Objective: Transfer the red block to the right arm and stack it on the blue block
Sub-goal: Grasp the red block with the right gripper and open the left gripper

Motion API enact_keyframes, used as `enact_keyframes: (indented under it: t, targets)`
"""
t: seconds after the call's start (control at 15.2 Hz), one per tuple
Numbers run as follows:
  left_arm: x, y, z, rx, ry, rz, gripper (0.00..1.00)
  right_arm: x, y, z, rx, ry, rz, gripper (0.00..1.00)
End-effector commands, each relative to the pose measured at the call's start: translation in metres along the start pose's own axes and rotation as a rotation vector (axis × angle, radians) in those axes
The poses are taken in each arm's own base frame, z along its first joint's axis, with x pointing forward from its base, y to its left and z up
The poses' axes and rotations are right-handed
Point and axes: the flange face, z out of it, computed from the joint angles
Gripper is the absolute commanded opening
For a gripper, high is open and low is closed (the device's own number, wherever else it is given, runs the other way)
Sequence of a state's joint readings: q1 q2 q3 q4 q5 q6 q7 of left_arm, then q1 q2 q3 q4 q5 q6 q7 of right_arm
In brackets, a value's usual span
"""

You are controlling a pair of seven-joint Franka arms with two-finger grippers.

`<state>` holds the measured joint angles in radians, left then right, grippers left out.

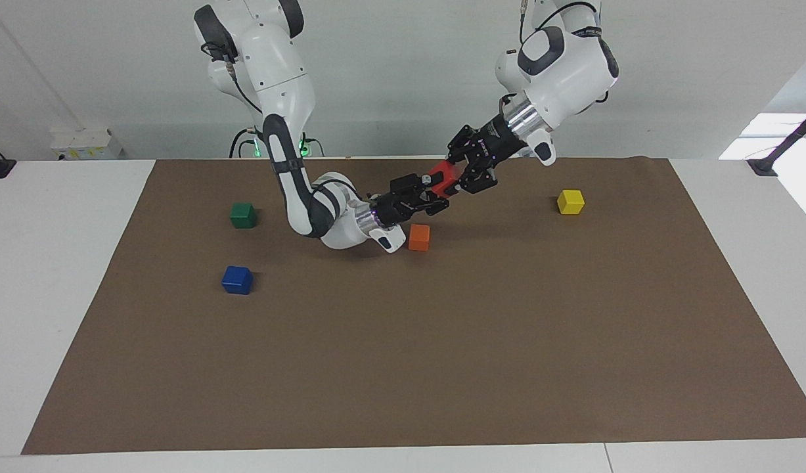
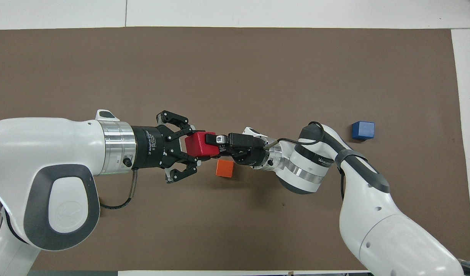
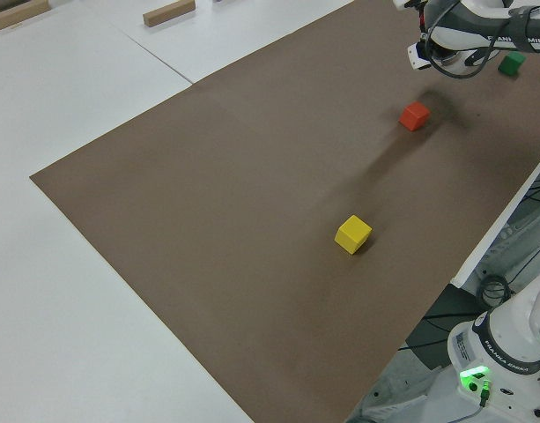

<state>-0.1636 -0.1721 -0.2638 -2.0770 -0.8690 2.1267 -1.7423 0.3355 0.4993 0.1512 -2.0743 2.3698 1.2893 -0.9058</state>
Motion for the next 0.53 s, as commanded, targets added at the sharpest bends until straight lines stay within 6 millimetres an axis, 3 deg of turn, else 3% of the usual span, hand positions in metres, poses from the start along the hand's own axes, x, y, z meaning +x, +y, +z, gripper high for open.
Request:
enact_keyframes:
  t: [0.0, 0.33, 0.39, 0.46]
  targets:
    - [0.007, -0.008, 0.0, 0.006, -0.008, -0.012, 0.0, 0.007, -0.008, 0.003, 0.009, 0.011, -0.024, 0.0]
    - [0.0, -0.007, -0.005, -0.002, -0.01, 0.1, 0.0, 0.007, -0.01, 0.005, 0.011, 0.007, -0.028, 0.0]
    - [-0.003, -0.005, -0.011, -0.014, -0.015, 0.102, 0.42, 0.008, -0.012, 0.004, 0.014, 0.007, -0.03, 0.0]
    - [-0.008, -0.002, -0.018, -0.027, -0.02, 0.105, 0.99, 0.008, -0.014, 0.005, 0.015, 0.004, -0.034, 0.0]
